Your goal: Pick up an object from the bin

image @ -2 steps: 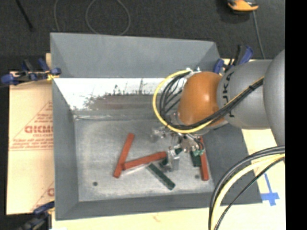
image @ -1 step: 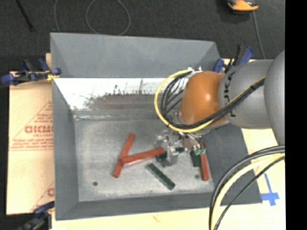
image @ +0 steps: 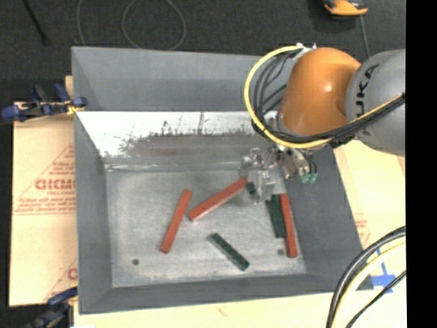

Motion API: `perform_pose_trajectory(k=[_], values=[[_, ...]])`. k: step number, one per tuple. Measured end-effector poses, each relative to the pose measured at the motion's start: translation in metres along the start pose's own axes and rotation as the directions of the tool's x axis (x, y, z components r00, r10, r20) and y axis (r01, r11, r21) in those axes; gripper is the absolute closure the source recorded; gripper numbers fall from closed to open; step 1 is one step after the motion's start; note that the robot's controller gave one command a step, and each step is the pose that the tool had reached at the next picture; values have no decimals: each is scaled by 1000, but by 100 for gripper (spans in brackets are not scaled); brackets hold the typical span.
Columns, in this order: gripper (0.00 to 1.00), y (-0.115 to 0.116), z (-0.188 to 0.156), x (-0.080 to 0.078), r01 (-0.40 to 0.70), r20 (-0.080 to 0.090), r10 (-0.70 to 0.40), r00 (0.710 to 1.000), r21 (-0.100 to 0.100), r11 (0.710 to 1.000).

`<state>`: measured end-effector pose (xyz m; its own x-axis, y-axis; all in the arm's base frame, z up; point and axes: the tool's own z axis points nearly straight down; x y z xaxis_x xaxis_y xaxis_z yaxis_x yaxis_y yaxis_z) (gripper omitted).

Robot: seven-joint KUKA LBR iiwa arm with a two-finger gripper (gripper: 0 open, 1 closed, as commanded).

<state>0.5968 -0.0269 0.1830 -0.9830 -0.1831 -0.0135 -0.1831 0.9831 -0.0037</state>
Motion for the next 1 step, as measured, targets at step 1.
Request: perform_pose_trajectory(k=[1], values=[[100, -27, -62, -6, -23, -1, 23, 1000, 1, 1000]])
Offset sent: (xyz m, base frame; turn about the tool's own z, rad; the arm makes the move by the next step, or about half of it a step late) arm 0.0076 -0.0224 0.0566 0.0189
